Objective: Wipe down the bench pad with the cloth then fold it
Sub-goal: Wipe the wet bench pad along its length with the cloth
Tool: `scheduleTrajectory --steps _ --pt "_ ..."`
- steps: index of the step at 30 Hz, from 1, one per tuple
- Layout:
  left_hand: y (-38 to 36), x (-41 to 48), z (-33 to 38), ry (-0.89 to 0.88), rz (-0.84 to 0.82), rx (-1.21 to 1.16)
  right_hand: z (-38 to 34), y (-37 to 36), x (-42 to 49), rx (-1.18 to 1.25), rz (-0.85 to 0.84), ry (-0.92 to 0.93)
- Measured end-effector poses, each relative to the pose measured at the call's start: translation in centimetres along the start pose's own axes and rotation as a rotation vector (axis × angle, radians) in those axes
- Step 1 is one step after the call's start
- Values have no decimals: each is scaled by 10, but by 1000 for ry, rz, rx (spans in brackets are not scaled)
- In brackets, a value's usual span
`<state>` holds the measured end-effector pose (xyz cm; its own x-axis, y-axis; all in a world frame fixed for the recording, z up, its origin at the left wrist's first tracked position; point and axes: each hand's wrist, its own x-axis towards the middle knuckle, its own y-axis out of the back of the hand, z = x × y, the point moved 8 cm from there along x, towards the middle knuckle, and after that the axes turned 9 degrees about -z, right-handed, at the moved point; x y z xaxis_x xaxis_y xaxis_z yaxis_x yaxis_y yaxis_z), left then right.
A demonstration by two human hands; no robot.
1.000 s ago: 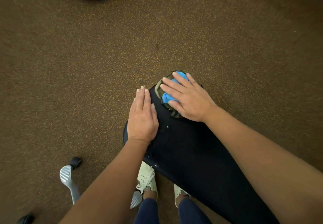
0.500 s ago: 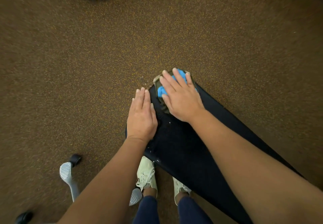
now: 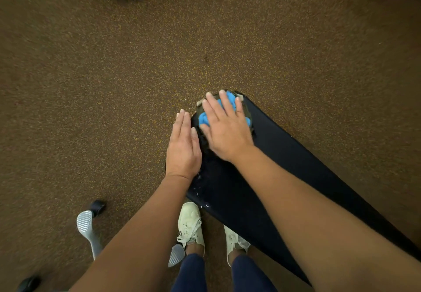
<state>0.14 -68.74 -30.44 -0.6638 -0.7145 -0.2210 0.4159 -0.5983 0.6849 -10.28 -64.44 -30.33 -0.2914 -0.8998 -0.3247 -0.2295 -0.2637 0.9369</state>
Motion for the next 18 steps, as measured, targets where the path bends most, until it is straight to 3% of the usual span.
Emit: scheduleTrajectory --steps 4,8,12,18 --pt "-2 -2 0 -8 -26 11 -23 -6 -18 6 -17 202" --pt "-6 -1 2 -28 -35 91 -6 5 -36 276 59 331" --pt "-7 -2 18 -47 22 224 32 20 -35 257 331 148" --pt "-36 -4 57 -252 -112 505 51 19 -27 299 299 -61"
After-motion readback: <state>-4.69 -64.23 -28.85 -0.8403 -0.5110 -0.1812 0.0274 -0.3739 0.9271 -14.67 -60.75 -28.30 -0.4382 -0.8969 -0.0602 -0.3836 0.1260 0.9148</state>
